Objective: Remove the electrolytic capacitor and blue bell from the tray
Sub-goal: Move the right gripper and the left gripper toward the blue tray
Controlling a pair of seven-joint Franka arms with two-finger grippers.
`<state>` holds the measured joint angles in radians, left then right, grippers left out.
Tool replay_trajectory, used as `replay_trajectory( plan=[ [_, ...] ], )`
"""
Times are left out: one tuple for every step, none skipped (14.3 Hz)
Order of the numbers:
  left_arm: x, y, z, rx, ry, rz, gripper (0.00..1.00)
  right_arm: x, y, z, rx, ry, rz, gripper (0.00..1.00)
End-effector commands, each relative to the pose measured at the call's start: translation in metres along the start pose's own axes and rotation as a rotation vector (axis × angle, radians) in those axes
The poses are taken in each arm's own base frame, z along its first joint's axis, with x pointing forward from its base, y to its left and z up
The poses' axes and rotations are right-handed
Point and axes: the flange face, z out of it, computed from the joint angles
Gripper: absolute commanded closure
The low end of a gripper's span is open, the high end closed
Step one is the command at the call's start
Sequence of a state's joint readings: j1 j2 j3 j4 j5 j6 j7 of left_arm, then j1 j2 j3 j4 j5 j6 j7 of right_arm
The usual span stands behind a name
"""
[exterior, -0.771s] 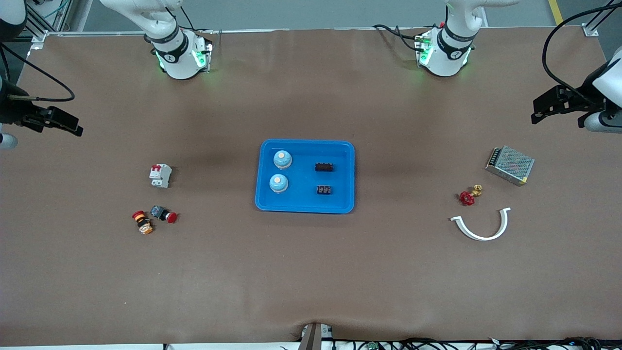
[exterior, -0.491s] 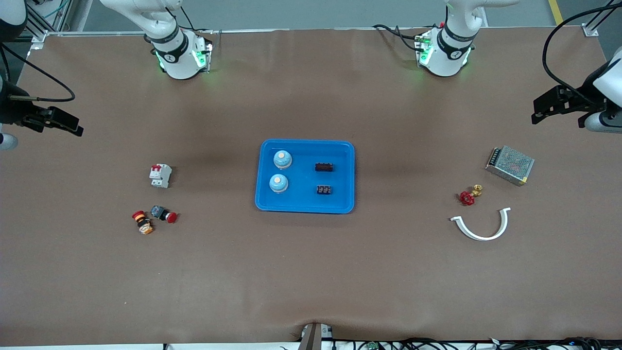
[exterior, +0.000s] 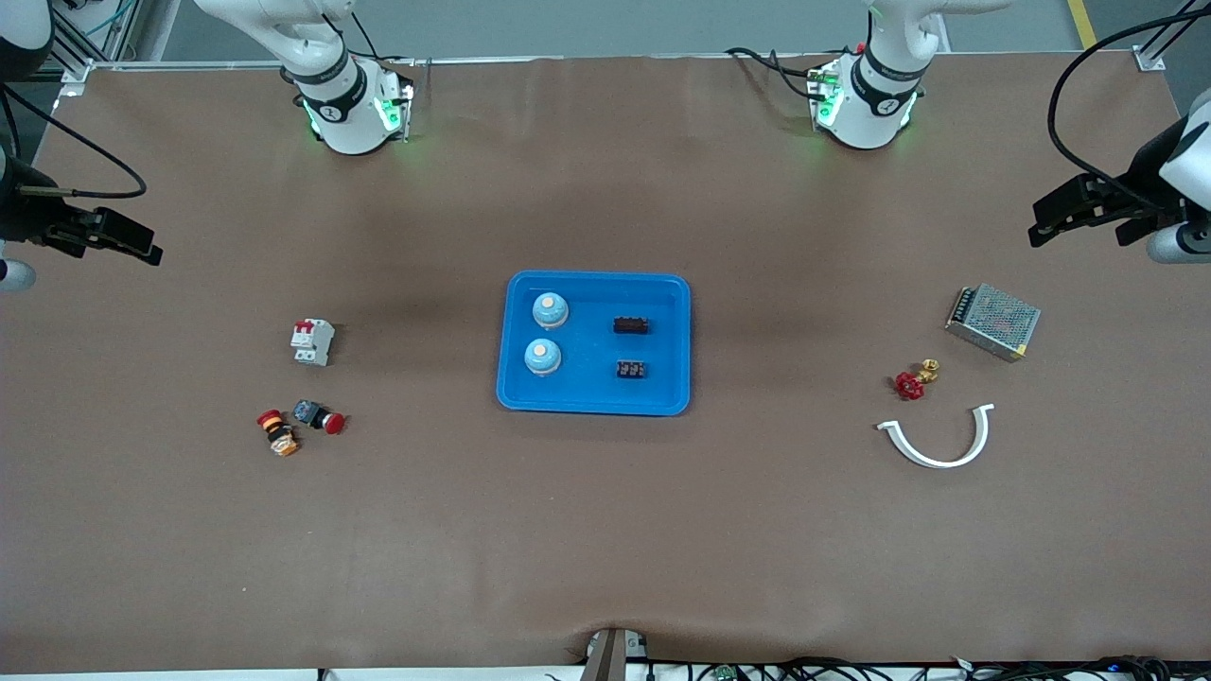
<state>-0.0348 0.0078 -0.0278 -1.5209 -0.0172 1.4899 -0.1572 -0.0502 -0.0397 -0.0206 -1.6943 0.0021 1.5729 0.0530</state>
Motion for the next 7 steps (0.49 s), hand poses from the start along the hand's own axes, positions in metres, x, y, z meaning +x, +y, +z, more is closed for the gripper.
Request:
replay_trajectory(
  plan=[
    [-0.003, 0.018, 0.004, -0.013, -0.013, -0.085, 0.00, 0.006, -0.005, 0.011, -0.008, -0.005, -0.010, 0.00],
    [-0.004, 0.024, 0.004, -0.016, -0.012, -0.082, 0.00, 0.010, -0.013, 0.022, -0.010, -0.011, -0.029, 0.00],
    [-0.005, 0.028, 0.007, -0.017, -0.019, -0.100, 0.00, 0.013, -0.015, 0.033, -0.010, -0.007, -0.041, 0.00],
    [-0.002, 0.034, 0.013, -0.021, -0.031, -0.179, 0.00, 0.016, -0.016, 0.045, -0.010, -0.007, -0.043, 0.00],
    [0.001, 0.044, 0.021, -0.021, -0.043, -0.265, 0.00, 0.018, -0.017, 0.055, -0.010, -0.004, -0.045, 0.00],
    [0.005, 0.055, 0.029, -0.022, -0.043, -0.322, 0.00, 0.018, -0.018, 0.063, -0.006, -0.004, -0.044, 0.00],
    [0.008, 0.064, 0.036, -0.025, -0.042, -0.361, 0.00, 0.018, -0.024, 0.071, 0.001, -0.010, -0.050, 0.00]
  ],
)
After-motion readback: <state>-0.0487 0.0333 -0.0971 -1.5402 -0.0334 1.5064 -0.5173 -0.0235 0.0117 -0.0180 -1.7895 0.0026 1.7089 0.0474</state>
